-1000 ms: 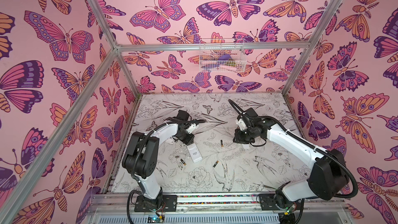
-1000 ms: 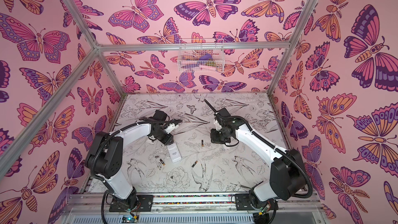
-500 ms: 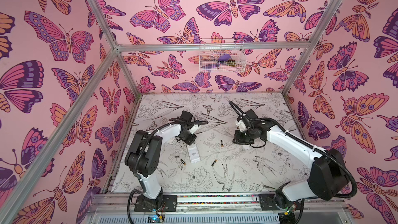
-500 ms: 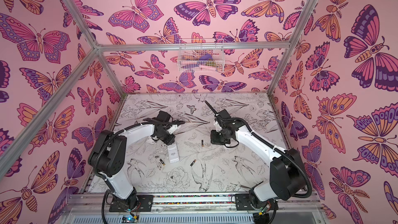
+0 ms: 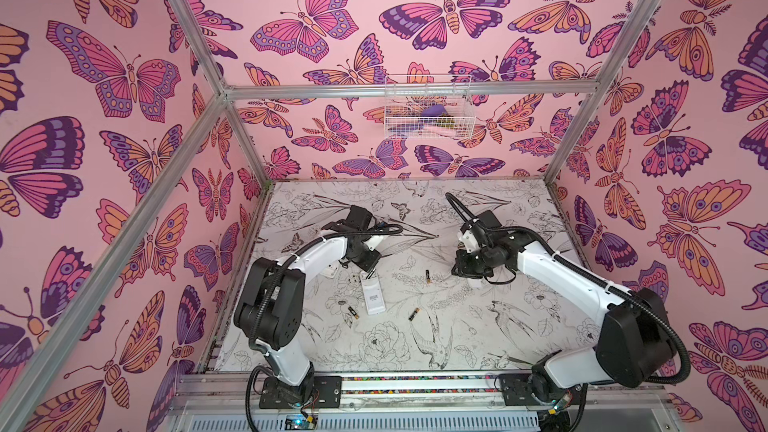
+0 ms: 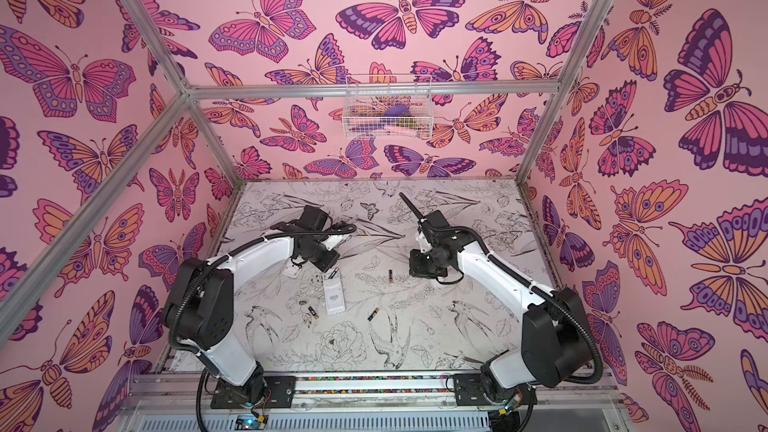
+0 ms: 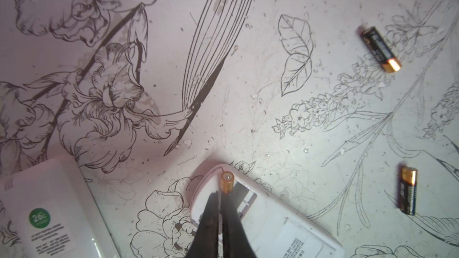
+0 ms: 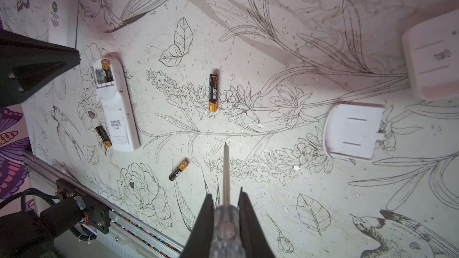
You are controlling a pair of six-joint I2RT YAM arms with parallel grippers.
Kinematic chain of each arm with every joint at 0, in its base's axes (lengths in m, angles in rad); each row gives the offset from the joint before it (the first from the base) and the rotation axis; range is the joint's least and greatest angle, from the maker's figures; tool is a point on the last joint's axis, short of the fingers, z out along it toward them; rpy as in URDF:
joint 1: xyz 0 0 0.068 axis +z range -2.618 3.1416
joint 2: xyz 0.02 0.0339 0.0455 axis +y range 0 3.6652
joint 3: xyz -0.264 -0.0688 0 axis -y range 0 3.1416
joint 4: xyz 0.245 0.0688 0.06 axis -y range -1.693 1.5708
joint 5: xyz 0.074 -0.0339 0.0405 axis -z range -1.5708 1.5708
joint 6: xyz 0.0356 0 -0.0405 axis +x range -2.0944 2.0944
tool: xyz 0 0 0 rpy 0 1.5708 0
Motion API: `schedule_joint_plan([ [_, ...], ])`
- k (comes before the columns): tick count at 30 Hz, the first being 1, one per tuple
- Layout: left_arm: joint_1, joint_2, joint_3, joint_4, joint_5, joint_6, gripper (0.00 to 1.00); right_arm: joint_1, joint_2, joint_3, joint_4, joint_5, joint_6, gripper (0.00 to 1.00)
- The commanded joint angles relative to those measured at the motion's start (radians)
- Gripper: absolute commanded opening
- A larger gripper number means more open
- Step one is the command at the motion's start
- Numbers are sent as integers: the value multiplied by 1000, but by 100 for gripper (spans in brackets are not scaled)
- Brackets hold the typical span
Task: Unload the batteries from the remote control
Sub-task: 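Lower the left gripper onto the raised AA battery end and close on it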
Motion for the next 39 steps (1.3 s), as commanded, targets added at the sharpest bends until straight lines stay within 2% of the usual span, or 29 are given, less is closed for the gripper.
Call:
schedule_joint_plan([
  [1, -14, -14, 33, -57, 42, -14, 10, -13, -24, 5, -25, -3, -15, 0],
  [6, -15, 15, 7, -47, -9, 14, 22, -13, -35, -34, 11, -25, -2, 0],
  [14, -17, 15, -76, -6, -9, -30, 24, -16, -33, -49, 17, -30, -5, 0],
  [21, -17, 61, -86, 13, -39, -89, 26, -15, -35, -58, 43, -40, 12, 0],
  [30, -18, 95, -98, 36, -59, -97, 28, -15, -57, -64, 10, -25, 5, 0],
  [34, -18, 114, -97, 41, -50, -87, 28, -15, -90, -97, 42, -18, 18, 0],
  [39, -20, 87, -96, 33, -57, -93, 18, -15, -95, -80, 16, -13, 11, 0],
])
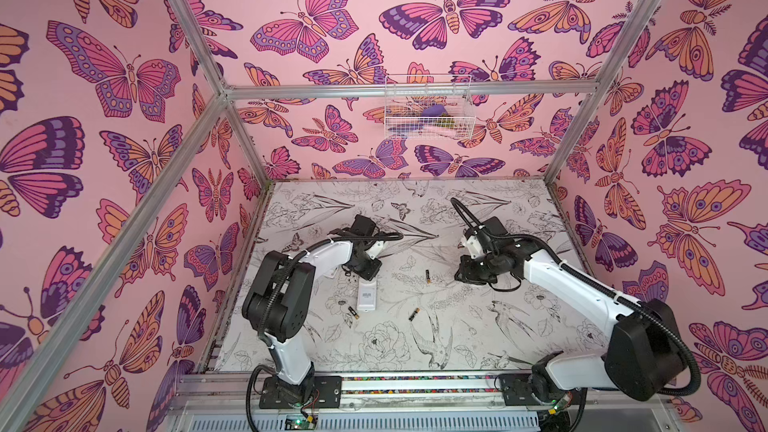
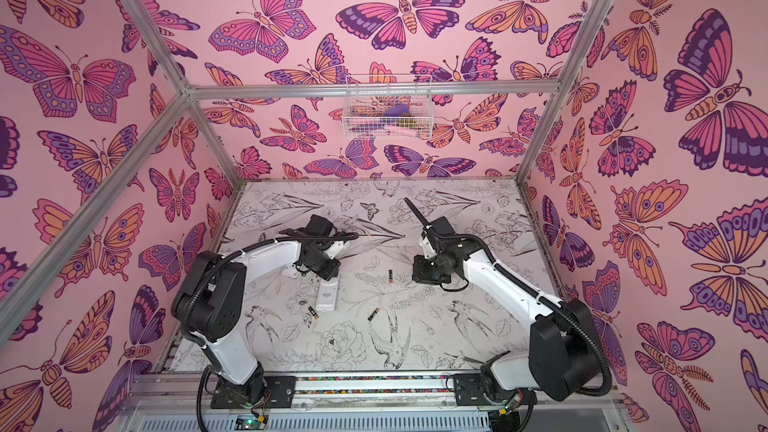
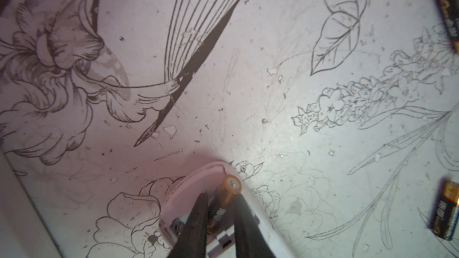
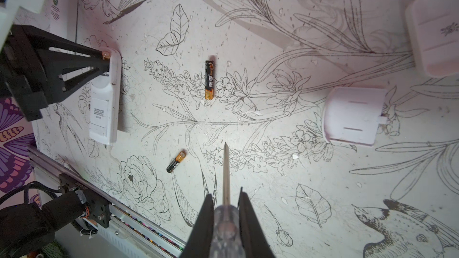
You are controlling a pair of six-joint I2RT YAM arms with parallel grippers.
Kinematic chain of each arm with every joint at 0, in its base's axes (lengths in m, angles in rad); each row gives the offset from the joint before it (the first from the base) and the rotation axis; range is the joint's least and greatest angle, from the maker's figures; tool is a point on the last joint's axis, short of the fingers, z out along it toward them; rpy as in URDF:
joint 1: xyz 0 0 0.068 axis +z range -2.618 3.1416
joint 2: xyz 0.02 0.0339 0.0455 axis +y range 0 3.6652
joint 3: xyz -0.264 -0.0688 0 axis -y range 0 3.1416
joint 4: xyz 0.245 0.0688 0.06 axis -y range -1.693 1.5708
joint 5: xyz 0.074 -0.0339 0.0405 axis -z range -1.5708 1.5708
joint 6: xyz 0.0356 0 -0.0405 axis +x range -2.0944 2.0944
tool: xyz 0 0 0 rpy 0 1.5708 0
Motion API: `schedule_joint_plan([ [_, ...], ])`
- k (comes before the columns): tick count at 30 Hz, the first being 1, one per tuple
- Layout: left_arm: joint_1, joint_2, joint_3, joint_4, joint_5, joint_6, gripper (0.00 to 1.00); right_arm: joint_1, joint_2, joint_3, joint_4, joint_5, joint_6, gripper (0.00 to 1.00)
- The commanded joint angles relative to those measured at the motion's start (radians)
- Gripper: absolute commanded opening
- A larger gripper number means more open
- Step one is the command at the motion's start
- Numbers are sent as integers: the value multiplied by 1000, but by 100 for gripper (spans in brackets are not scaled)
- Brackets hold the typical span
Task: Unload the batteries from the remote control
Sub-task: 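Lower the left gripper onto the raised AA battery end and close on it, then lift the AA battery out of the remote's bay with the left gripper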
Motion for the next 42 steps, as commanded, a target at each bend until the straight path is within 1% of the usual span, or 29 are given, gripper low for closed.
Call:
schedule_joint_plan([
  [1, -4, 9, -25, -3, -15, -6, 16, -8, -37, -6, 5, 10, 11, 0],
  [3, -4, -2, -26, -1, -6, -4, 14, -8, -36, -13, 19, 6, 12, 0],
  [6, -4, -29, -11, -15, -18, 5, 10, -7, -22, 13, -11, 7, 7, 0],
  [8, -4, -45, 2, -17, -18, 2, 9, -8, -41, -13, 22, 9, 22, 0],
  [10, -4, -55, 15, -23, 13, -8, 8, -8, -41, -19, 31, 9, 22, 0],
  [13, -7, -68, 55, -64, 44, -14, 6, -8, -29, 9, -11, 13, 9, 0],
  [16, -20, -72, 72, -67, 75, -9, 5, -10, -46, -18, 13, 32, 17, 0],
  [18, -36, -62, 73, -68, 51, -5, 6, -13, -34, -8, 0, 23, 9, 0],
  [19, -37, -59, 71, -71, 29, -2, 9, -14, -28, 5, -15, 23, 4, 0],
  [22, -37, -53, 44, -44, -47, 2, 19, -14, -37, -12, 10, 19, 18, 0],
  [24, -35, -49, 23, -12, -46, -6, 22, -13, -31, -18, 24, 12, 16, 0],
  [26, -33, -35, 32, -15, -31, -14, 25, -14, -12, -2, -2, 11, 6, 0],
  [30, -33, 3, 59, -16, -70, -11, 31, -14, -26, -32, 45, 2, 22, 0],
  [34, -30, 40, 86, -29, -86, -15, 31, -13, -1, 3, -1, 11, -1, 0],
  [38, -30, 64, 84, -26, -53, -18, 29, -14, -17, -26, 42, 5, 10, 0],
  [42, -30, 90, 88, -32, -68, -18, 24, -14, -5, -7, 7, 14, -2, 0],
])
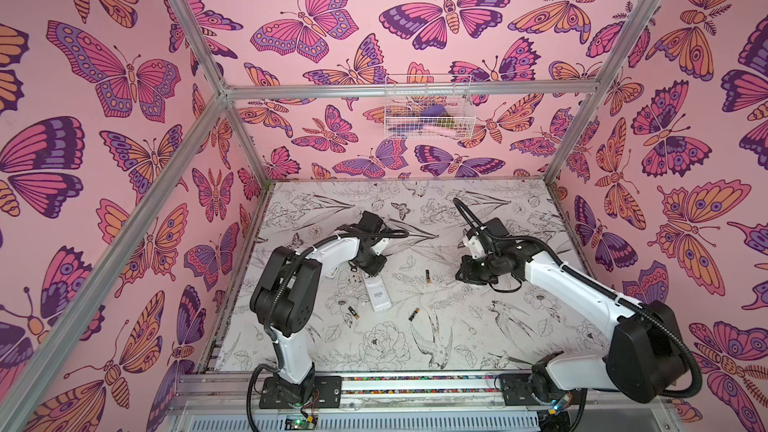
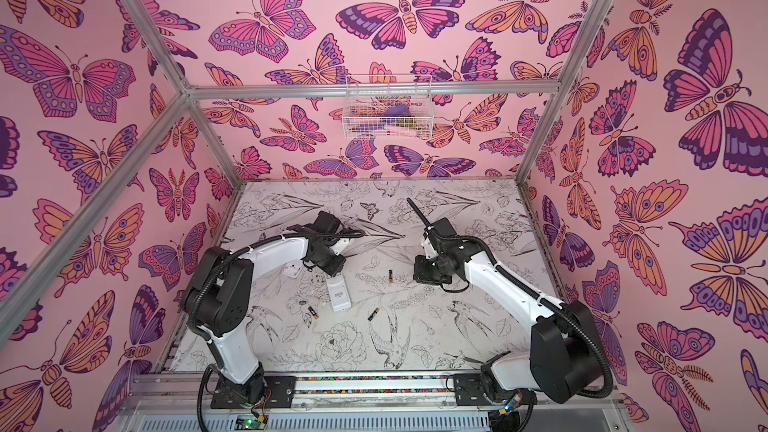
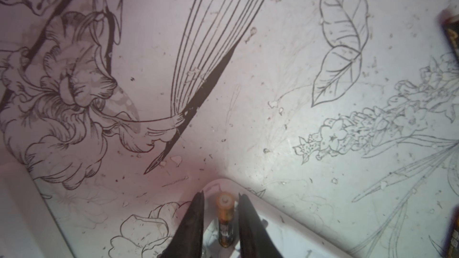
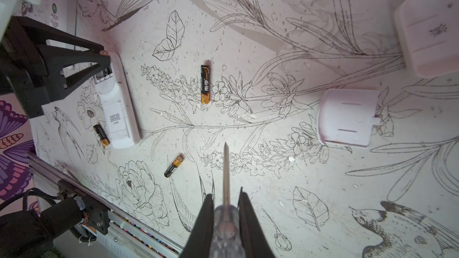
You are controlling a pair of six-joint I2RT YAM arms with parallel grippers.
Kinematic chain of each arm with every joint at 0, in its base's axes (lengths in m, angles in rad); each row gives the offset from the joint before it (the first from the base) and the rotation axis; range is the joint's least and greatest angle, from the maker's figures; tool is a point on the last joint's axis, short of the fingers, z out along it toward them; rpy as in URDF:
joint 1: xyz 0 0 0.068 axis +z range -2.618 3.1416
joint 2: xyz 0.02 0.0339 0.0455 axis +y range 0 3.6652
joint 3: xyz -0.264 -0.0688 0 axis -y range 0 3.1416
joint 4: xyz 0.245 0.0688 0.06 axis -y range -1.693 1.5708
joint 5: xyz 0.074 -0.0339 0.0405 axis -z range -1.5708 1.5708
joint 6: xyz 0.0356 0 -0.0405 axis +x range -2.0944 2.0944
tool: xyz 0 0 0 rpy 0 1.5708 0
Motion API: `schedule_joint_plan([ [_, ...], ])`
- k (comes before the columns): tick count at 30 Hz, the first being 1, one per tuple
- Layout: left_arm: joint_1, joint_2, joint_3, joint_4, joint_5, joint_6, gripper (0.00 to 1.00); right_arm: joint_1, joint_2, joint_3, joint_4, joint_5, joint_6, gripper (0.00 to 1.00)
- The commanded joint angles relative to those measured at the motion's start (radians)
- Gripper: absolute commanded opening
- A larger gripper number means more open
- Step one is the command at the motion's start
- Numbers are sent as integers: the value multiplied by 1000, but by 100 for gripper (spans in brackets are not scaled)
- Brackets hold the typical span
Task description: Unload the batteries from the remote control
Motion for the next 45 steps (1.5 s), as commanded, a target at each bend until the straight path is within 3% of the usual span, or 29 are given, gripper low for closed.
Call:
schedule_joint_plan([
  [1, 6, 33, 2, -19, -9, -12, 22, -6, -4, 3, 3, 0, -5, 0],
  [14, 7, -2, 30, -53, 14, -18, 0, -8, -10, 13, -19, 4, -17, 0],
  [21, -5, -55, 98, -112, 91, -37, 0, -13, -12, 22, -43, 16, -31, 0],
  [27, -49, 0, 158, -128, 177, -94, 1, -17, 22, 28, -57, -21, -45, 0],
  [41, -95, 152, 207, -143, 197, -143, 9, -34, 0, -13, 47, 55, -39, 0],
  [45, -96, 180, 202, -139, 184, -141, 12, -39, -3, -40, 146, 85, -18, 0],
])
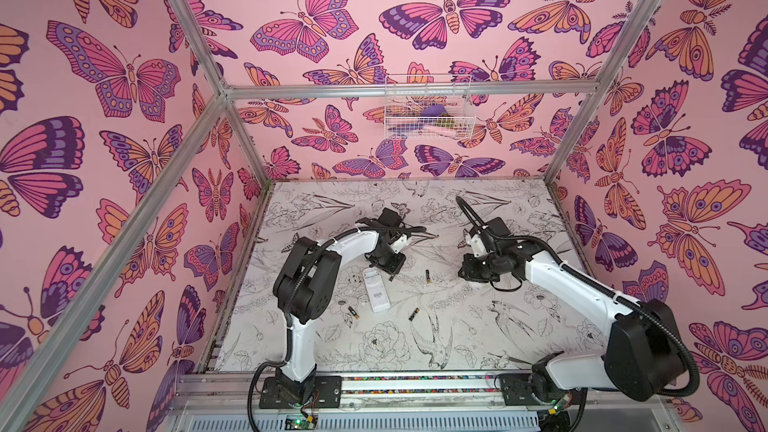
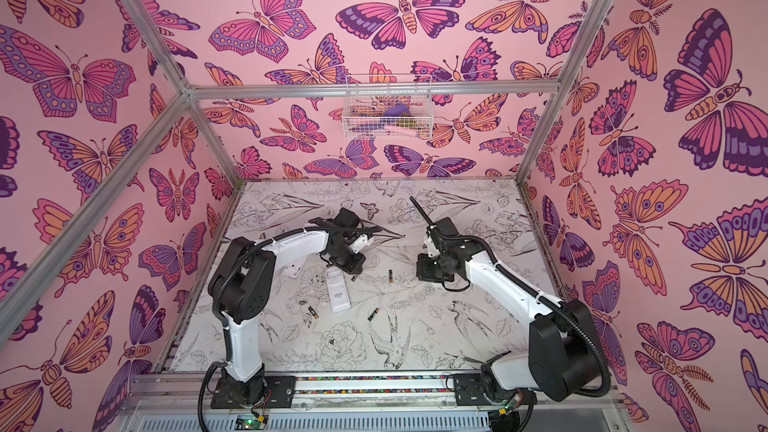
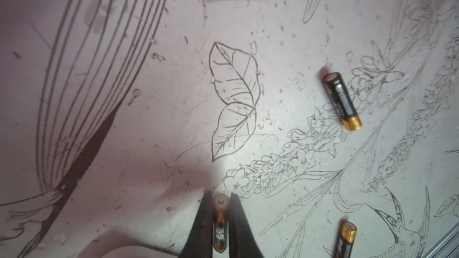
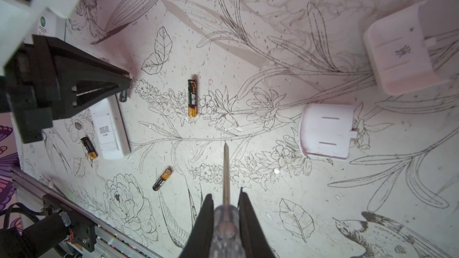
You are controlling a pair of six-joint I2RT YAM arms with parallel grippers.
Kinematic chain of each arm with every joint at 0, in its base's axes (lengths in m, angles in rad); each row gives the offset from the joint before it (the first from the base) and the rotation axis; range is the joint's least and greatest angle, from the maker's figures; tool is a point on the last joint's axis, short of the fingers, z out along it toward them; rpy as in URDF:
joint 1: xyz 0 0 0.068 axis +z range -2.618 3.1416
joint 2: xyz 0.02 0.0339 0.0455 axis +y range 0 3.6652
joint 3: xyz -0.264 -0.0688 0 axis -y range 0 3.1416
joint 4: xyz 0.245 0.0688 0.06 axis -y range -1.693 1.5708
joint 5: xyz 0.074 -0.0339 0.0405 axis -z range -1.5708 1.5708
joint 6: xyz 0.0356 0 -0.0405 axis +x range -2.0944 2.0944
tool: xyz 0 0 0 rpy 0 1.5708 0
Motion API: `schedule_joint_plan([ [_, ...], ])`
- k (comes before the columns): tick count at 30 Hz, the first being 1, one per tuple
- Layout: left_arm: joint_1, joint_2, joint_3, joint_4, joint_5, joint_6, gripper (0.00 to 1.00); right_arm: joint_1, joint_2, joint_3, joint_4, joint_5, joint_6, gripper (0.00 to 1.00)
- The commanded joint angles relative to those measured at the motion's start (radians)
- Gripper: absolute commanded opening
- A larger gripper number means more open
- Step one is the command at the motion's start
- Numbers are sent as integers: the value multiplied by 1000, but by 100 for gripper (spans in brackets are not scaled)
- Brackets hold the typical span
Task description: Unload the batteries from the remote control
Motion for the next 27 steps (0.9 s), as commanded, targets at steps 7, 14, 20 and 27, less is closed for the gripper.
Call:
schedule_joint_plan([
  [7, -4, -5, 20, -38, -8, -5, 27, -32, 39, -14, 231, 99, 8, 0],
  [14, 19, -92, 23, -46, -71, 37, 41, -81, 146, -10, 411, 113, 24, 0],
  [20, 81, -198, -27, -22, -115, 63, 50, -108, 264, 12, 536, 108, 55, 1],
  [27, 201, -304, -142, 40, -105, 72, 66, -110, 306, -17, 668, 135, 90, 8],
])
